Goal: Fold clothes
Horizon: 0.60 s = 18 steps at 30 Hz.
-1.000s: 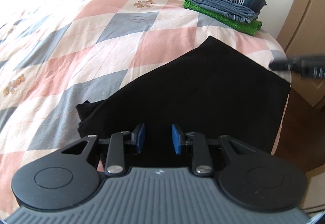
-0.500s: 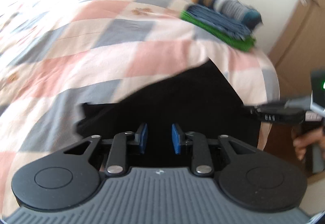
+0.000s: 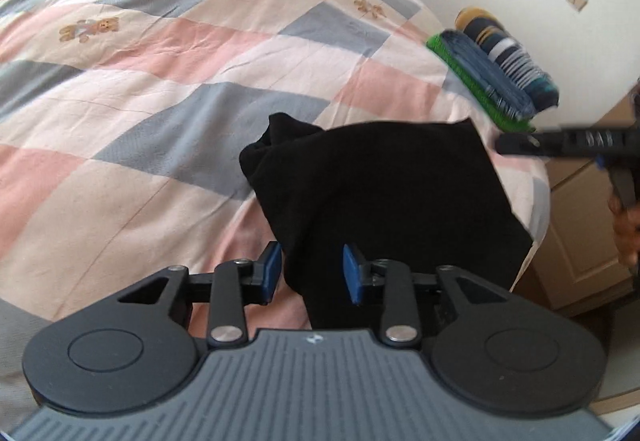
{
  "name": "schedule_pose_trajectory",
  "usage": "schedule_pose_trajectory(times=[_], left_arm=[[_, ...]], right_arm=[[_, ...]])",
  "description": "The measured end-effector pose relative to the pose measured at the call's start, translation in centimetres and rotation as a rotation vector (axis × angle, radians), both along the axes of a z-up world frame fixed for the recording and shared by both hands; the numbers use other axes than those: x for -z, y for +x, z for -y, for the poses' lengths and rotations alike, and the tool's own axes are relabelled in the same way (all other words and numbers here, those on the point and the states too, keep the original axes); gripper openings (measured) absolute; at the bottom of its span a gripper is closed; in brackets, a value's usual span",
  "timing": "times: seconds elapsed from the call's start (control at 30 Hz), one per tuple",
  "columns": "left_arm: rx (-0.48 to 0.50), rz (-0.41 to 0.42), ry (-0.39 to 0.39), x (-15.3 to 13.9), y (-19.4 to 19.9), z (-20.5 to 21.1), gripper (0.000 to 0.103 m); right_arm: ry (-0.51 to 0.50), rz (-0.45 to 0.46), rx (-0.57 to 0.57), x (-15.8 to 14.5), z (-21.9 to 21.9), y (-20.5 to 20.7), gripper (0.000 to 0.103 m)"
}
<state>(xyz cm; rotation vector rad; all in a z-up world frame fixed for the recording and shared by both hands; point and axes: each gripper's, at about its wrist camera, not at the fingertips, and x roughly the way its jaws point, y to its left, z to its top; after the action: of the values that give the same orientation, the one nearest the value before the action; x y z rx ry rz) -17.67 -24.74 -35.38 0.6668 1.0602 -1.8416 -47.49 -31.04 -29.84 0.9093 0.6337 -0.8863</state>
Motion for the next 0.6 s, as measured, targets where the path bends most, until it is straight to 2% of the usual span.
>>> schedule_pose_trajectory(times=[0.13, 0.23, 0.33, 0.37, 0.4, 0.43, 0.47, 0.53, 0.6], left_arm=[[-0.041, -0.066, 0.041, 1.2, 0.6, 0.6, 0.029], [-0.089, -0.097, 0.059, 1.5, 0.9, 0.8, 0.029], [-0.144, -0.110, 0.071, 1.9, 0.8, 0.7, 0.029], [-0.163, -0.106, 0.071, 2.1, 0.7, 0.6, 0.029], [-0.183, -0.099, 0.069, 2.2, 0.5, 0.4, 0.029], [-0.202, -0.091, 0.062, 2.2, 0.3, 0.2, 0.030], [-0.222, -0.086, 0.052, 2.1, 0.1, 0.0, 0.030], [-0.264, -0.071, 0.033, 2.0, -0.5, -0.4, 0.029], [-0.301, -0.032, 0.023, 2.0, -1.3, -0.7, 0.029]], right_arm=[[0.071, 0.065, -0.232, 0.5, 5.4, 7.2, 0.026], [0.160, 0.025, -0.386, 2.3, 8.4, 11.3, 0.031], [0.292, -0.028, -0.519, 5.3, 10.1, 13.6, 0.035], [0.310, -0.022, -0.543, 5.7, 10.5, 13.6, 0.026], [0.322, -0.011, -0.561, 6.0, 10.8, 13.5, 0.005], [0.334, 0.000, -0.580, 6.3, 11.2, 13.3, 0.005], [0.382, 0.037, -0.553, 6.9, 12.2, 12.6, 0.003], [0.497, 0.081, -0.460, 9.0, 14.3, 10.9, 0.002], [0.604, 0.100, -0.381, 11.1, 15.5, 9.3, 0.006]])
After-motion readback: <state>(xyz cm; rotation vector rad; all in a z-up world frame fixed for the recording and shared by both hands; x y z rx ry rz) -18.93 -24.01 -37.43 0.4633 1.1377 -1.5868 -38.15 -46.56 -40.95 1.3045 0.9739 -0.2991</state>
